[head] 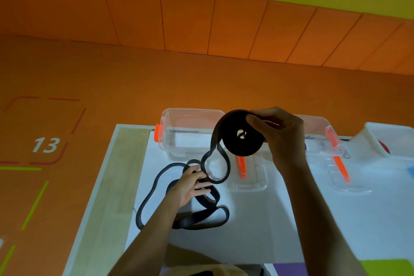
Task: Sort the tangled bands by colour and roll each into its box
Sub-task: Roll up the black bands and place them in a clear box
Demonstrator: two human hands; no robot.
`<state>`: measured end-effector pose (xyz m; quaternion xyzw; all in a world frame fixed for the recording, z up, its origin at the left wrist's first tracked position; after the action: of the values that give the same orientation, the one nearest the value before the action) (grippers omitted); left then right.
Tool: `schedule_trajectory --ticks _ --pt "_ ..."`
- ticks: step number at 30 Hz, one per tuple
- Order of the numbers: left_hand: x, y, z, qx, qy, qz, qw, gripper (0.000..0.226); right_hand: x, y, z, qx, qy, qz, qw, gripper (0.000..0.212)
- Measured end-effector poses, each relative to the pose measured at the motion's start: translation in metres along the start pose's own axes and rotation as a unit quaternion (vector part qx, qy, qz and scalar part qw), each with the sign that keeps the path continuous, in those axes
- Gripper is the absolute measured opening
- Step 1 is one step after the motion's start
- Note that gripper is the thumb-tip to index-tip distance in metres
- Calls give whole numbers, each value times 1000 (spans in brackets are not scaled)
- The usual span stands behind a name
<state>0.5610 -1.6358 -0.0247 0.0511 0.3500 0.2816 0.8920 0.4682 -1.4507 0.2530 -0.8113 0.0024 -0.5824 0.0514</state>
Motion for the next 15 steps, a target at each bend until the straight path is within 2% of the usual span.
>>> schedule_trajectory --ticks 2,4,7,11,15 --pt "8 4 1 25 -20 7 999 40 -2 -6 -1 -13 0 10 1000 23" --pt "12 4 2 17 -5 17 1000 38 -5 -10 -1 -20 0 16 1000 20" --pt "10 -5 2 -58 36 79 995 34 -7 -15 -1 -23 -7 25 999 19" --pt "10 -29 6 -164 51 129 977 27 -19 -28 -4 -58 -8 62 996 15" --pt "6 -68 22 -154 84 169 970 19 -36 -46 -12 -114 0 86 990 16"
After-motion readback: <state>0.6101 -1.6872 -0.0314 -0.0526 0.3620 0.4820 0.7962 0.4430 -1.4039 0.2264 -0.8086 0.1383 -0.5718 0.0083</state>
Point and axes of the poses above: each hand's wrist, its own z-axis away from the middle knuckle, its own y-axis out of the palm, x = y × z, the point moved 4 cm from there along -z, towards the middle knuckle, and after that the axes turned 9 degrees about -x, right-handed, at the moved point
